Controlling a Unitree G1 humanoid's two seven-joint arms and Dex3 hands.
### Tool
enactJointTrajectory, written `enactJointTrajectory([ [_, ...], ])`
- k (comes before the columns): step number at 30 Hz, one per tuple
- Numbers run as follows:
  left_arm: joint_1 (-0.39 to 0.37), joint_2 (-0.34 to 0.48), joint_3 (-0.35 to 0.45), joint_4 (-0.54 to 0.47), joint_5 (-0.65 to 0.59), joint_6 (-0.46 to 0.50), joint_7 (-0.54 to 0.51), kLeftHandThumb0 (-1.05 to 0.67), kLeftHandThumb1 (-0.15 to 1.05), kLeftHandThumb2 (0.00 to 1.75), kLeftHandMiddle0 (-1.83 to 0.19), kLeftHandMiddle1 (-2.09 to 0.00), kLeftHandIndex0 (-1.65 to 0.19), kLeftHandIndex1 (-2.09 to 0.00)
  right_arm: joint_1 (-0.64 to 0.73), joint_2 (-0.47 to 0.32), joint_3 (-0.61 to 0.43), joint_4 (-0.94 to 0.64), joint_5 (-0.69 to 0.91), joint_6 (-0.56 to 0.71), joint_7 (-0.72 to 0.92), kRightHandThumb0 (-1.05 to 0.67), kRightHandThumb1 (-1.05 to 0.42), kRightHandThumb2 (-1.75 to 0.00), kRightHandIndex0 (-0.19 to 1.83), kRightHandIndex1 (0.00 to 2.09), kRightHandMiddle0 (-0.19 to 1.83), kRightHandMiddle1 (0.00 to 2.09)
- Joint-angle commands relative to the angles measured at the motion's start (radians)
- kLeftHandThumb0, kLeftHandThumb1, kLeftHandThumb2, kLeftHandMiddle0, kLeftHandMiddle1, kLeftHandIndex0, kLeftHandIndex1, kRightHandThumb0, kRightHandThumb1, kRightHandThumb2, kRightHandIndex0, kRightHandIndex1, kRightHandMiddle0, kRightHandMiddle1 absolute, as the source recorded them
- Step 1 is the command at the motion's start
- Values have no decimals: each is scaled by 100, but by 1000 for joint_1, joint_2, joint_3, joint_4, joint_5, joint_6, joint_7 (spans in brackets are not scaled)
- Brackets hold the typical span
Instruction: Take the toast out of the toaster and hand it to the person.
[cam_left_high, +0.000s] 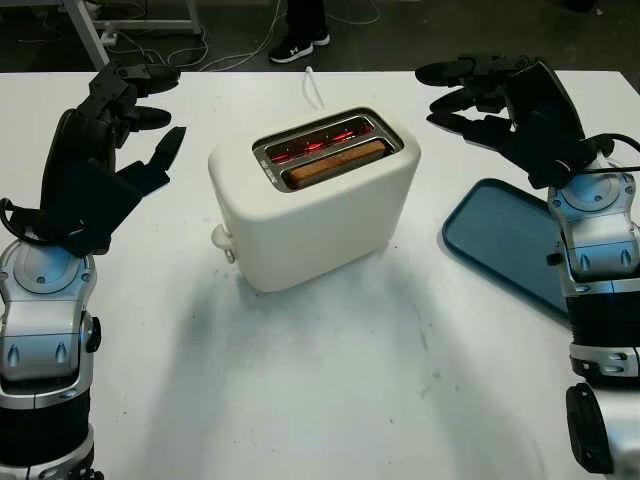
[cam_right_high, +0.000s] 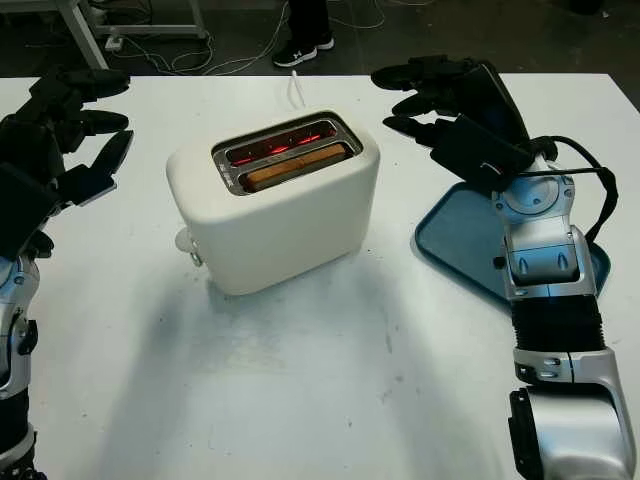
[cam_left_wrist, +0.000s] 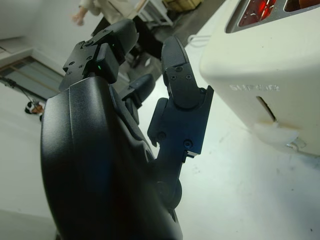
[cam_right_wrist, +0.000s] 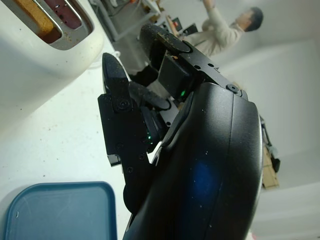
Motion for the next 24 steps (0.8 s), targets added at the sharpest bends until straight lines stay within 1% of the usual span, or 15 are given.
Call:
enactJointTrajectory([
  [1, 7, 1, 4, -21, 4, 10, 9, -38, 92, 53, -5, -109, -14, -76, 14, -6, -5, -5, 7, -10, 0, -20, -92, -11, 68, 59, 84, 0],
  [4, 7, 2, 5, -20, 5, 10, 9, -36, 92, 54, -5, -108, -14, -76, 13, -7, -3, 2, 1, -24, -4, -20, -92, -10, 68, 59, 84, 0],
  [9, 5, 3, 5, -14, -3, 4, 3, -37, 92, 55, -6, -107, -14, -75, 12, -3, -4, -2, 0, -3, -5, -22, -92, -9, 70, 61, 84, 0],
  [18, 2, 3, -2, -21, 4, 21, 6, -39, 92, 53, -6, -107, -15, -74, 10, -3, -7, -1, 7, -4, 0, -22, -92, -9, 69, 61, 84, 0],
  [24, -4, 3, 1, -8, -5, 9, 1, -38, 92, 54, -6, -106, -16, -74, 8, -8, 0, 1, -6, -11, -2, -24, -92, -9, 68, 60, 85, 1],
])
